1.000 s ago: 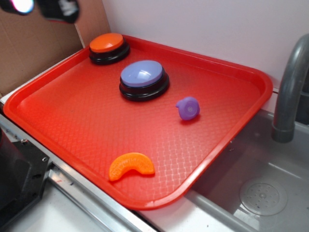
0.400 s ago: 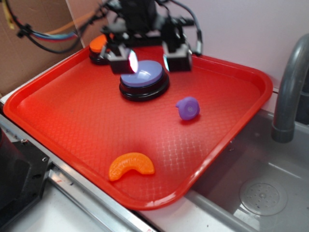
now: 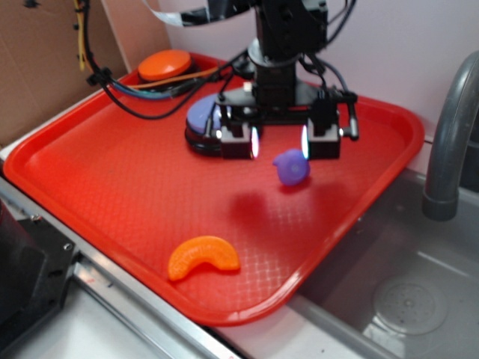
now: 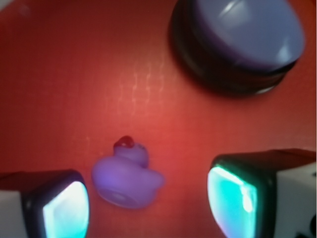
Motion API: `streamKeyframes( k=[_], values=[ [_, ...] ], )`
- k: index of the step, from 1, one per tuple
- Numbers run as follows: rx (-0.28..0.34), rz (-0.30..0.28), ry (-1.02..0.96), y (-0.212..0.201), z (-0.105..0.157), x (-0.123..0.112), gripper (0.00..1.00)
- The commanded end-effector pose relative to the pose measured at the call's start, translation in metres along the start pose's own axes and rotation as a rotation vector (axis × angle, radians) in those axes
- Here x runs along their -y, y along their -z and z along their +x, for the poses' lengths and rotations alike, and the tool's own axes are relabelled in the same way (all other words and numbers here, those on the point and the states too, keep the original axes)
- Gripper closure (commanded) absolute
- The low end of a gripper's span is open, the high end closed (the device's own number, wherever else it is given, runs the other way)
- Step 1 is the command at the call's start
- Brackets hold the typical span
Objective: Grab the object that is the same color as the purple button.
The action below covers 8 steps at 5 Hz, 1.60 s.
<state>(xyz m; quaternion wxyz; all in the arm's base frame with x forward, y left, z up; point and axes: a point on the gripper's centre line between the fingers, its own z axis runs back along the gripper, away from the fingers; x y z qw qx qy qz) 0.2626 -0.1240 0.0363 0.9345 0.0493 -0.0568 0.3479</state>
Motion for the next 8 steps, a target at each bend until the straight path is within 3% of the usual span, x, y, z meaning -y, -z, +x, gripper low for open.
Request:
streamKeyframes(
  k=[1, 2, 3, 4, 6, 8],
  values=[
    [0.034, -0.043, -0.061, 0.001, 0.01, 0.001, 0.91],
    [0.043, -0.038, -0.06, 0.0, 0.01, -0.001, 1.0],
    [0.047, -0.031, -0.027, -0.005, 0.012, -0.004, 1.0],
    [0.012, -0.013, 0.187, -0.044, 0.024, -0.022, 1.0],
    [-0.006, -0.076, 0.414, -0.098, 0.045, -0.088, 1.0],
    [-0.028, -0.057, 0.6, -0.106, 0.072, -0.149, 1.0]
  ],
)
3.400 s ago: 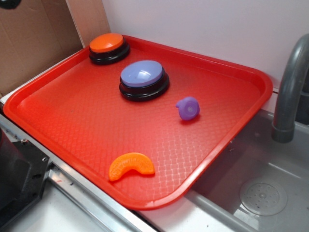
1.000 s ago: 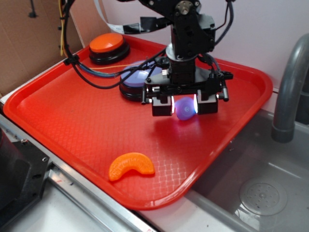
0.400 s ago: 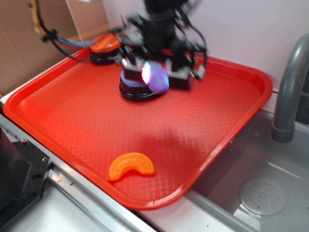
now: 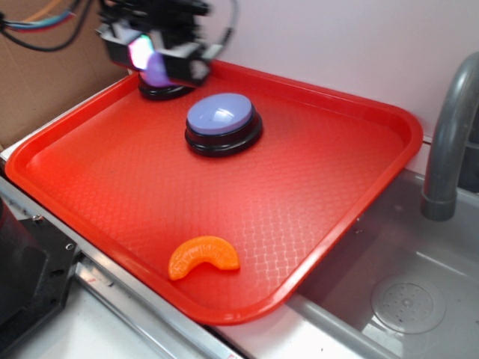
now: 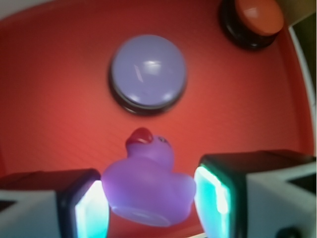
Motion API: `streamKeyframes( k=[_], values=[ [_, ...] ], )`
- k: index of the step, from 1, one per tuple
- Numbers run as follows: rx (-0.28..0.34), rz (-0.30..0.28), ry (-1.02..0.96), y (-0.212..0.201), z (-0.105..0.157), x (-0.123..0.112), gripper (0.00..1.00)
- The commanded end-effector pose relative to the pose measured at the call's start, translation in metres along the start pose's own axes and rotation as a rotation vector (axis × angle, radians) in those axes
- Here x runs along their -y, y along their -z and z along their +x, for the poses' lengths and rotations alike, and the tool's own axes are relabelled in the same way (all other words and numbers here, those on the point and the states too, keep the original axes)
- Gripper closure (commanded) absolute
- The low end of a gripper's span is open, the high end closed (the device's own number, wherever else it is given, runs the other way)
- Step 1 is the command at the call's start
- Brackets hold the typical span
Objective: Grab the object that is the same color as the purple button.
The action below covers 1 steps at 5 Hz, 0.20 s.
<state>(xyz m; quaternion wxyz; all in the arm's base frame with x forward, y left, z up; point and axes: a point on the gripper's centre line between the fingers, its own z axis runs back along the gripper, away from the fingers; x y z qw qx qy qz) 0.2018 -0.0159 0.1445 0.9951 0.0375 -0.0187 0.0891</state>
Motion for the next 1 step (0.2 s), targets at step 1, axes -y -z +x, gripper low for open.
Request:
streamKeyframes(
  k=[1],
  values=[
    [-0.005, -0.024, 0.054, -0.0077, 0.0115, -0.0462, 1.0]
  ],
)
